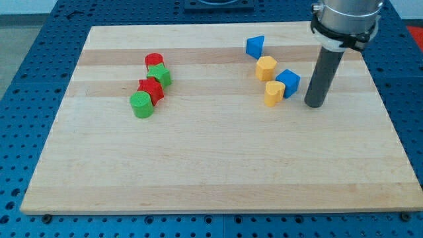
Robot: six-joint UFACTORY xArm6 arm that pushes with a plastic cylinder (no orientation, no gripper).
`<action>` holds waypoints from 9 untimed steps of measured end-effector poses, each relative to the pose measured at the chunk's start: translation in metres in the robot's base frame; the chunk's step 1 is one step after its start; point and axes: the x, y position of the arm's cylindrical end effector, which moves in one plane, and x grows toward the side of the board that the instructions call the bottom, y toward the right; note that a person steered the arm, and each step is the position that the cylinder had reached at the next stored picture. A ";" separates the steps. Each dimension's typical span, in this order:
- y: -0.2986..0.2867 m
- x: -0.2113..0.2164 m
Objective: Move blue cube towards left
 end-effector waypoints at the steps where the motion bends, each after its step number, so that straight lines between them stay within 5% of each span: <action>1: -0.001 -0.007; 7: -0.052 -0.022; 9: 0.017 -0.038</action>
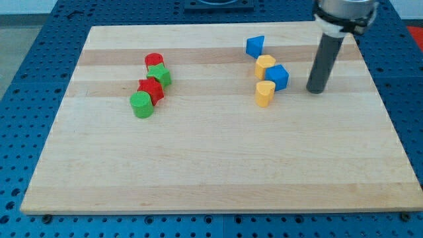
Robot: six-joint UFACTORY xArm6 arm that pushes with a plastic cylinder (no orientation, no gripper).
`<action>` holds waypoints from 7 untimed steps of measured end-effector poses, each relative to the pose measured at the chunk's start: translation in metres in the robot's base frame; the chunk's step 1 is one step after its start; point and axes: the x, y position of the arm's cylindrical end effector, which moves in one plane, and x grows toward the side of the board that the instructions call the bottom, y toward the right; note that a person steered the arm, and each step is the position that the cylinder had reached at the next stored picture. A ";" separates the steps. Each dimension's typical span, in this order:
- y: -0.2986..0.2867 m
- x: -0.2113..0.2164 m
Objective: Move blue cube towards left
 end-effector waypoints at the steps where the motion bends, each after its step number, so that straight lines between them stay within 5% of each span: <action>1: 0.005 -0.017; 7: -0.079 -0.018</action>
